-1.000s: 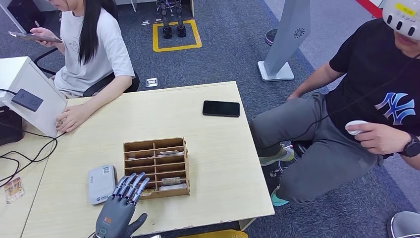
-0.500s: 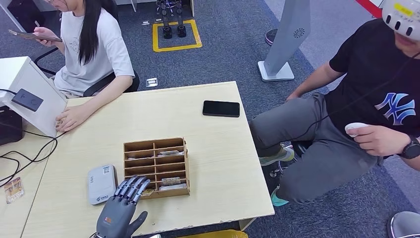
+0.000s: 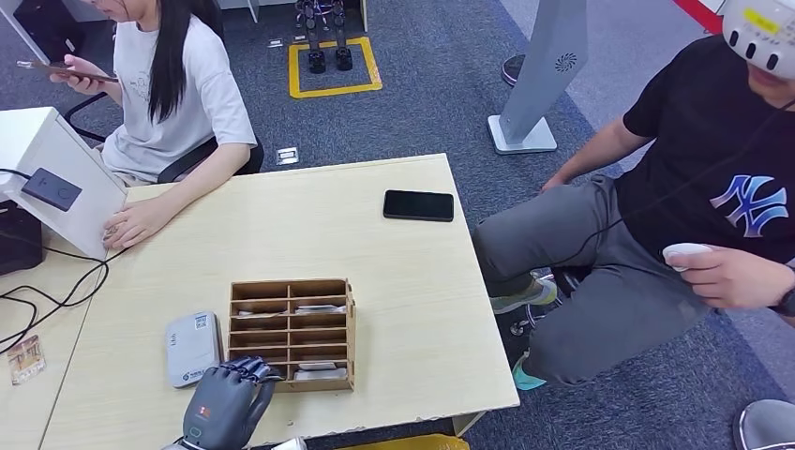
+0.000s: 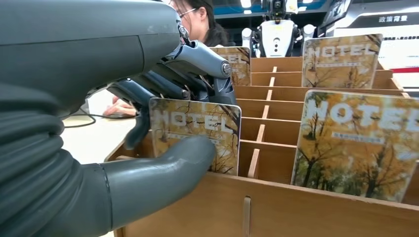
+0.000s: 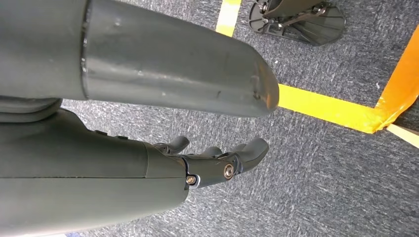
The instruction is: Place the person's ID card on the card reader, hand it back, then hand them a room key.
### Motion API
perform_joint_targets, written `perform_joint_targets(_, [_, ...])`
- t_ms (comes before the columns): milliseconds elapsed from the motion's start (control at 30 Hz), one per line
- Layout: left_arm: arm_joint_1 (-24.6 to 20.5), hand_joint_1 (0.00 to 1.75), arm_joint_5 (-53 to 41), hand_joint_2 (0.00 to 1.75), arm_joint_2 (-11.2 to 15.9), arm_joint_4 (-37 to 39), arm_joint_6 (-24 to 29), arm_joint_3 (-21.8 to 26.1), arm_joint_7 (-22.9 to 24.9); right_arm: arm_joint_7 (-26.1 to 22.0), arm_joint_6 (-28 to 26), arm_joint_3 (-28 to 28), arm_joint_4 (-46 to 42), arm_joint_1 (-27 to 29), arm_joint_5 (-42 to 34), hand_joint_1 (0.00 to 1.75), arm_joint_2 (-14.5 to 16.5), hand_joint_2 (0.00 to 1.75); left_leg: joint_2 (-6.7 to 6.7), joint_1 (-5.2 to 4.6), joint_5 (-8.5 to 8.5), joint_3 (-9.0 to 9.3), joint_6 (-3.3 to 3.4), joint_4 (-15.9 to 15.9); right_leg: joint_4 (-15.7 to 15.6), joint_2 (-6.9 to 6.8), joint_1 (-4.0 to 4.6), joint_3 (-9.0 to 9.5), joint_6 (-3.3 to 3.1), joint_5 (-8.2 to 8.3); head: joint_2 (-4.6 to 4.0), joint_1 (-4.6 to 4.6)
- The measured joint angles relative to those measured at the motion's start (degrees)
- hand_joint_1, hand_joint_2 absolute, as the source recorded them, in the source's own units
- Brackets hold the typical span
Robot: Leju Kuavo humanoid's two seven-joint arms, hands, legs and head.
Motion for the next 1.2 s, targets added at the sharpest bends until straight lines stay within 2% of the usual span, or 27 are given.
perform_joint_targets(167, [-0.1,1.75,0.7,1.75,0.0,0.2,0.0,0.1,-0.1,0.0,0.0,0.0,0.0,-0.2,0.0,0.0,0.0,0.0,0.0,0.0,0.0,0.01,0.0,0.0,0.0,0.0,0.0,0.01,0.0,0.0,0.0,-0.01])
perform_joint_targets(300, [-0.1,1.75,5.5,1.75,0.5,0.1,-0.7,1.0,-1.7,0.0,0.0,0.0,0.0,-0.2,0.3,0.0,0.0,0.0,0.0,0.01,0.01,0.01,-0.01,0.0,0.0,0.0,0.01,0.01,0.0,0.0,0.0,0.01])
perform_joint_targets(400, [-0.2,1.75,11.8,1.75,2.6,-1.8,-3.4,4.1,-5.6,0.0,0.1,-0.1,0.0,-0.2,0.8,0.0,0.0,0.0,0.03,0.08,0.04,0.02,-0.06,0.0,0.0,0.04,0.07,0.0,-0.03,0.02,0.0,0.01])
perform_joint_targets(533, [-0.2,1.75,15.7,1.75,5.4,-6.5,-9.0,11.3,-10.3,-0.1,0.1,-0.4,0.0,-0.2,0.8,0.0,0.0,0.0,0.01,0.12,0.08,0.03,-0.11,0.0,0.1,0.03,0.09,0.0,-0.04,0.02,0.0,-0.02])
perform_joint_targets(633, [-0.1,1.75,15.3,1.75,5.7,-8.4,-9.9,14.2,-11.3,-0.1,0.1,-0.7,0.0,-0.3,0.8,0.0,0.0,0.0,0.0,0.12,0.08,0.02,-0.13,0.0,0.1,0.03,0.09,0.01,-0.04,0.02,0.0,-0.01])
perform_joint_targets(800, [-0.1,1.75,15.3,1.75,5.9,-9.8,-9.8,16.4,-11.6,-0.1,0.1,-0.9,0.0,-0.4,0.8,0.0,0.0,0.0,0.0,0.1,0.08,0.02,-0.13,0.0,0.1,0.02,0.09,0.0,-0.04,0.02,0.0,0.01])
perform_joint_targets(900, [-1.0,1.75,20.1,1.75,7.3,-11.5,-10.1,17.6,-13.2,0.2,0.2,-0.9,0.0,-0.4,1.0,0.0,0.0,0.0,0.0,0.12,0.1,0.02,-0.13,0.0,0.1,0.02,0.1,-0.03,-0.04,0.02,0.0,0.03])
perform_joint_targets(967, [-3.8,1.75,26.9,1.75,9.6,-13.3,-14.0,19.3,-14.8,1.4,0.7,-0.9,0.0,-0.3,1.4,0.0,0.0,0.0,-0.08,0.15,0.15,0.01,-0.16,0.0,0.1,-0.05,0.12,-0.05,-0.05,0.03,0.0,0.02])
perform_joint_targets(1033, [-8.8,1.75,32.9,1.75,12.3,-14.7,-19.6,21.6,-15.8,2.3,1.1,-0.9,0.0,0.0,1.9,0.0,0.0,0.0,-0.23,0.19,0.25,-0.03,-0.22,0.0,0.1,-0.17,0.15,-0.05,-0.09,0.06,0.0,0.03])
perform_joint_targets(1133, [-18.1,1.75,36.5,1.75,15.3,-15.4,-26.6,23.7,-15.2,2.5,1.4,-0.9,0.0,0.2,2.2,0.0,0.0,0.0,-0.31,0.2,0.37,-0.07,-0.3,0.0,0.2,-0.21,0.16,-0.07,-0.24,0.16,0.0,0.01])
perform_joint_targets(1200, [-23.7,1.75,36.8,1.75,16.3,-15.4,-29.4,24.1,-13.5,2.9,1.6,-0.9,0.0,0.2,2.6,0.0,0.0,0.0,-0.26,0.19,0.39,-0.06,-0.33,0.0,0.2,-0.18,0.16,-0.09,-0.27,0.19,0.0,0.02])
